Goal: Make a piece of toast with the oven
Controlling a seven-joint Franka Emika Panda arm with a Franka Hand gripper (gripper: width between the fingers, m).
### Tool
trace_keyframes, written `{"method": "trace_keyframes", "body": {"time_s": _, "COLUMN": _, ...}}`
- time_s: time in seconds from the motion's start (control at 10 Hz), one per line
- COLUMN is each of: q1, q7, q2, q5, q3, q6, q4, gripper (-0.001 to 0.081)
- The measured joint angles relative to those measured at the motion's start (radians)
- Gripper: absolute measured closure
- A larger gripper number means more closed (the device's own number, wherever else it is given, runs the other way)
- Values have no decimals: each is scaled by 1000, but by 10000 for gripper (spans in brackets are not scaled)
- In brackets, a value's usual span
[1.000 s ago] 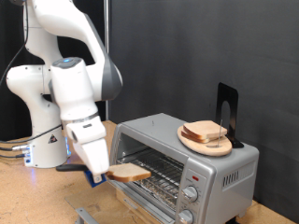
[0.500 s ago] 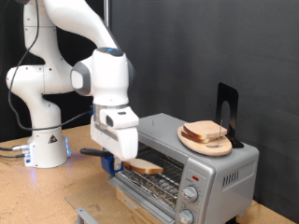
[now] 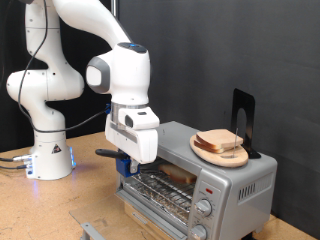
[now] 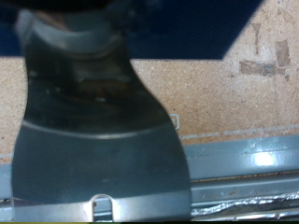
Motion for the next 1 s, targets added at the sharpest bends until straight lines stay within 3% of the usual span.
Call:
{"method": "trace_keyframes", "body": {"time_s": 0.4, "q1": -20, "q7": -13, "q2": -17, "q5": 37, "q3": -21, "q6": 14, "q4": -46, "gripper": 406}}
{"method": "trace_keyframes", "body": {"time_s": 0.8, "q1": -58, "q7": -168, "q2": -106, "q5": 182, "q3": -105, "q6": 38, "q4": -117, "gripper": 406}}
{"method": "trace_keyframes", "body": {"time_s": 1.0, "q1": -62, "q7": -199, "q2": -128, "q5": 204, "q3": -114, "q6": 38, "q4": -134, "gripper": 406}}
